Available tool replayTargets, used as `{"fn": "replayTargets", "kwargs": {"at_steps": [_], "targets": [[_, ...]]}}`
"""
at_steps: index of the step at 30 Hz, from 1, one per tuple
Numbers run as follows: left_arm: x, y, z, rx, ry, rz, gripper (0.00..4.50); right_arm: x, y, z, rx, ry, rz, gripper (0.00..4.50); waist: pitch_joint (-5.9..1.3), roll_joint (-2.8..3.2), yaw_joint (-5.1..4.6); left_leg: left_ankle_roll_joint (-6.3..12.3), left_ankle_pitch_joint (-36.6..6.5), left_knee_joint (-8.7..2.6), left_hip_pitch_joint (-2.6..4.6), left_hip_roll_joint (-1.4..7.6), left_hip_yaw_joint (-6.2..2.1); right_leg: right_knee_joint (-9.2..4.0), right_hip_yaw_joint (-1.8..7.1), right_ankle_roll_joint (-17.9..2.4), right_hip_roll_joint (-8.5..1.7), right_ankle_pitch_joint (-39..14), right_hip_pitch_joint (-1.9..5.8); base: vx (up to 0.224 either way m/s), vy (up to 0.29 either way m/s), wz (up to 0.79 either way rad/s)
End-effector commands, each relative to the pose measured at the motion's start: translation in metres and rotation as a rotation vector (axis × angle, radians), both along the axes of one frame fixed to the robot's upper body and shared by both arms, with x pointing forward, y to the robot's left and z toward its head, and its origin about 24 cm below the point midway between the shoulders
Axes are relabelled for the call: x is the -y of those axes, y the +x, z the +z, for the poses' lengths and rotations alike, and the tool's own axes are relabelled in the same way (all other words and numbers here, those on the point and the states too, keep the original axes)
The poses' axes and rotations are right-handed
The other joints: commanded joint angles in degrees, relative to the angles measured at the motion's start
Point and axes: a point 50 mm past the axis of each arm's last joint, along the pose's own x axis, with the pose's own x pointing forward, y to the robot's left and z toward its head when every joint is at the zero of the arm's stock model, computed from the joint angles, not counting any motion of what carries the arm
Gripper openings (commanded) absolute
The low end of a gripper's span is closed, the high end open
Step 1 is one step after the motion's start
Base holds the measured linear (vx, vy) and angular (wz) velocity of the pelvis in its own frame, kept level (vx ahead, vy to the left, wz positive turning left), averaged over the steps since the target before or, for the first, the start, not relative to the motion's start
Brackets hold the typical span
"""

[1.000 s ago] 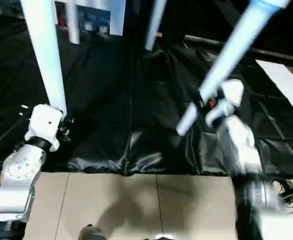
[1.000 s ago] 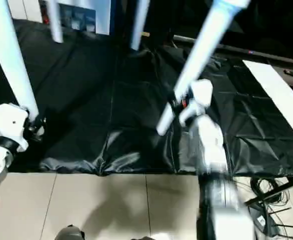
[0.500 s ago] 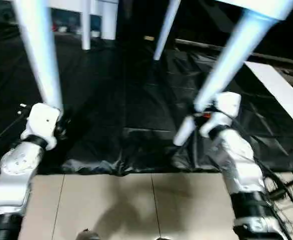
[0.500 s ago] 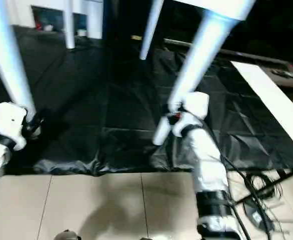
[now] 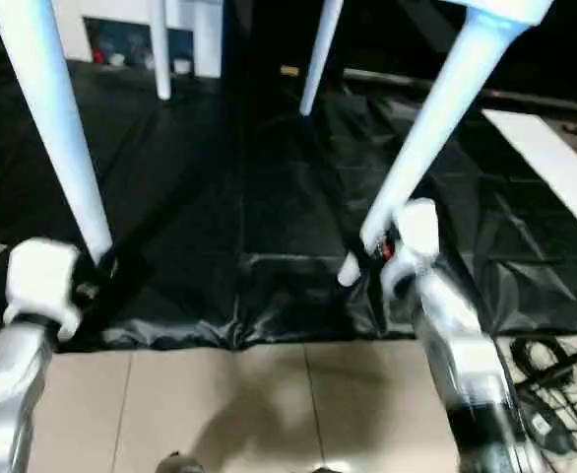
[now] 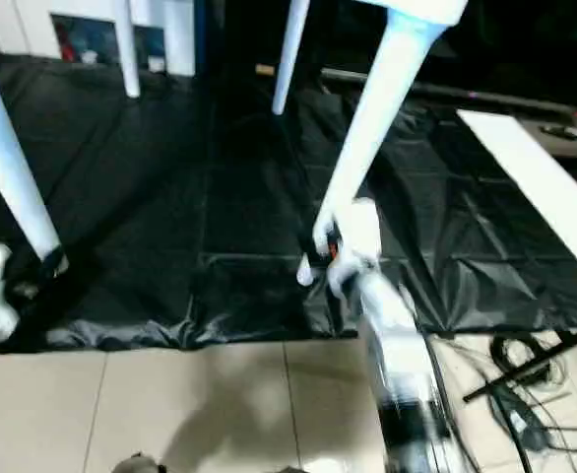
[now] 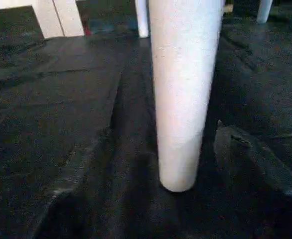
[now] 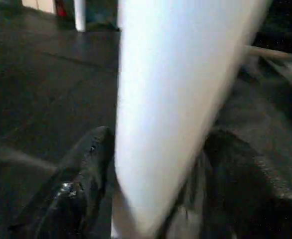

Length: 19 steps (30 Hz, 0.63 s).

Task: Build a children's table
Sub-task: Flip table

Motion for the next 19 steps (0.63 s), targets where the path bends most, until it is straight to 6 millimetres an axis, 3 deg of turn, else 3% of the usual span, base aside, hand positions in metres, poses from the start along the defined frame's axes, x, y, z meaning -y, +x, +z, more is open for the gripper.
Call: {"fn": "replayTargets", "kwargs": {"at_steps": [1,2,3,4,5,6,8,10,11,12,14,18,19], "targets": [[0.006,-0.007,0.002,0.041,-0.026,-0.005,3.83,0.008,-0.007,0.0,-0.006,0.005,-0.026,3.65,-3.36,3.39,0.25,-1.62,-16.91,-4.94,0.59,1.74,-0.77,-5.43,4.24,-6.29,-4.92,-11.42,2.25,0.0,0.0,0.0],[0.006,-0.007,0.002,0.041,-0.029,-0.004,3.92,0.008,-0.007,-0.001,-0.007,0.005,-0.026,3.72,-3.2,2.89,0.22,-1.36,-17.71,-4.95,0.45,1.86,-0.81,-5.8,4.26,-5.4,-5.01,-14.01,2.28,0.0,0.0,0.0],[0.013,-0.023,-0.005,0.046,-0.11,0.003,3.92,0.011,-0.022,-0.006,-0.023,0.049,-0.011,3.72,-3.15,3.43,0.25,-1.39,-18.53,-5.01,0.53,1.8,-0.89,-5.92,4.24,-5.2,-4.97,-15.5,2.13,0.0,0.0,0.0],[0.013,-0.023,-0.005,0.046,-0.11,0.003,3.92,0.011,-0.022,-0.006,-0.023,0.049,-0.011,3.72,-3.06,3.13,0.34,-1.26,-19.46,-5.04,0.34,2.13,-1.0,-6.34,4.27,-4.63,-5.34,-17.45,2.35,0.0,0.0,0.0],[0.018,-0.031,-0.008,0.045,-0.137,-0.006,3.92,0.012,-0.03,-0.006,-0.022,0.07,-0.003,3.72,-2.7,3.01,0.21,-0.95,-21.51,-5.1,0.47,1.86,-0.94,-6.93,4.11,-3.58,-5.1,-21.91,1.89,0.0,0.0,0.0],[0.018,-0.031,-0.008,0.045,-0.137,-0.006,3.92,0.012,-0.03,-0.006,-0.022,0.07,-0.003,3.72,-2.96,3.0,0.28,-0.81,-21.38,-4.99,0.53,1.83,-1.0,-6.97,4.15,-3.06,-5.18,-22.7,2.02,0.0,0.0,0.0],[0.038,-0.047,-0.016,0.01,-0.151,-0.048,3.92,0.015,-0.047,-0.009,-0.037,0.069,0.012,3.72,-2.81,3.1,0.43,-0.34,-20.87,-5.14,0.22,2.11,-1.16,-7.29,4.25,-1.86,-5.23,-23.41,1.91,0.0,0.0,0.0],[0.038,-0.047,-0.016,0.01,-0.151,-0.048,3.92,0.015,-0.047,-0.009,-0.037,0.069,0.012,3.72,-2.85,3.18,0.52,-0.19,-20.65,-5.22,0.24,2.14,-1.18,-7.19,4.19,-1.57,-5.03,-22.88,1.9,0.0,0.0,0.0],[0.044,-0.049,-0.017,-0.005,-0.146,-0.046,3.92,0.016,-0.052,-0.011,-0.051,0.064,0.021,3.72,-2.74,3.2,0.55,-0.14,-21.59,-5.17,0.49,1.88,-1.05,-7.53,4.12,-1.03,-4.83,-24.46,1.52,0.0,0.0,0.0],[0.049,-0.046,-0.015,-0.025,-0.137,-0.024,3.92,0.019,-0.059,-0.011,-0.07,0.069,0.025,3.72,-2.69,2.92,0.61,-0.36,-21.96,-5.17,0.57,2.06,-1.08,-7.45,4.14,-0.68,-4.81,-24.62,1.54,0.0,0.0,0.0],[0.051,-0.042,-0.013,-0.024,-0.124,0.01,3.92,0.022,-0.064,-0.011,-0.087,0.078,0.021,3.72,-2.6,3.12,1.17,-0.21,-22.47,-5.14,0.8,1.93,-1.1,-7.7,4.07,-0.09,-4.84,-25.24,1.3,0.0,0.0,0.0],[0.055,-0.035,0.001,0.051,-0.088,0.031,3.92,0.028,-0.07,-0.013,-0.101,0.097,-0.007,3.72,-2.87,3.22,1.18,-0.35,-21.71,-5.24,0.42,1.79,-1.4,-7.8,3.89,0.78,-4.97,-24.62,1.71,0.0,0.0,0.0],[0.055,-0.035,0.001,0.051,-0.088,0.031,3.92,0.028,-0.07,-0.013,-0.101,0.097,-0.007,3.72,-2.85,3.83,1.19,-0.45,-21.77,-5.37,0.17,1.75,-1.56,-7.66,3.84,0.67,-4.98,-24.58,1.87,0.0,0.0,0.0]]}}
